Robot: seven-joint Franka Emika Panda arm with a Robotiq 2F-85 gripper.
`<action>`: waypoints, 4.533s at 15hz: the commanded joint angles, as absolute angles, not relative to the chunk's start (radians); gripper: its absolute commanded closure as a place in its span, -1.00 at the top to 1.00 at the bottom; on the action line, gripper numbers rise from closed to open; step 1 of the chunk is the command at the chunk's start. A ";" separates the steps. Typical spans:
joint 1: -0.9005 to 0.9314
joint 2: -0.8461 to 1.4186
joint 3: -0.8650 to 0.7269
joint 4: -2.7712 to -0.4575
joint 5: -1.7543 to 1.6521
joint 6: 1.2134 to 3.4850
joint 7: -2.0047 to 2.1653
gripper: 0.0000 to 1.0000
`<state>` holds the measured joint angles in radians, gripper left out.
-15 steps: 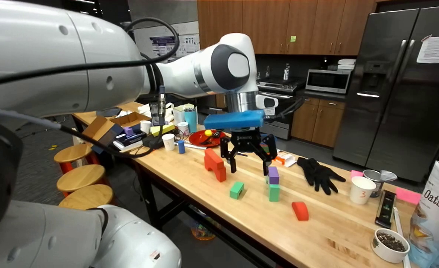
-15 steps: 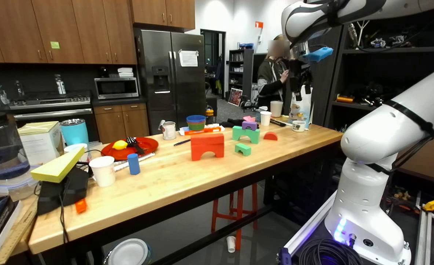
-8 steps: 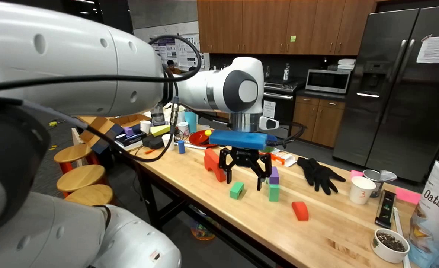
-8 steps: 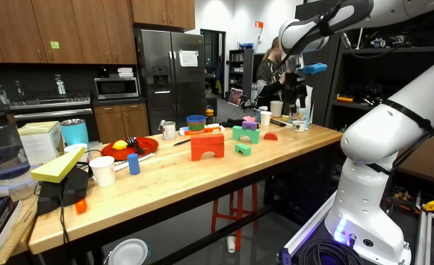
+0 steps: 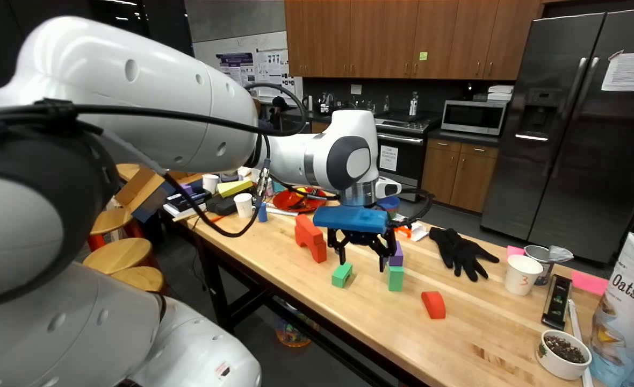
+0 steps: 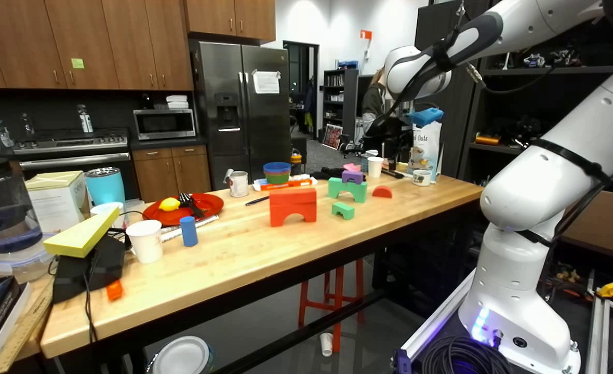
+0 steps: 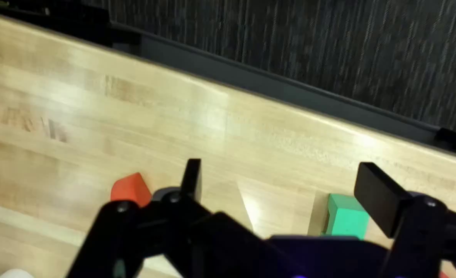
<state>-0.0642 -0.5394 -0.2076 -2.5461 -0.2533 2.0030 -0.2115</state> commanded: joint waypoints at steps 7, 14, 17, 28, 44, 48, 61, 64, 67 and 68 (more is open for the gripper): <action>-0.066 -0.436 -0.173 -2.595 -0.167 2.175 -0.212 1.00; -0.047 -0.430 -0.208 -2.640 0.140 2.263 -0.215 1.00; -0.035 -0.427 -0.218 -2.647 0.252 2.302 -0.259 1.00; -0.110 -0.425 -0.152 -2.606 0.024 2.284 -0.209 1.00; -0.014 -0.376 -0.232 -2.559 0.202 2.452 -0.287 1.00; -0.036 -0.338 -0.218 -2.552 0.205 2.401 -0.264 1.00; 0.028 -0.124 -0.229 -2.464 0.618 2.446 -0.582 1.00; 0.011 -0.087 -0.212 -2.445 0.607 2.439 -0.584 1.00; 0.000 -0.053 -0.191 -2.424 0.611 2.409 -0.591 1.00; -0.005 -0.045 -0.185 -2.420 0.608 2.397 -0.589 1.00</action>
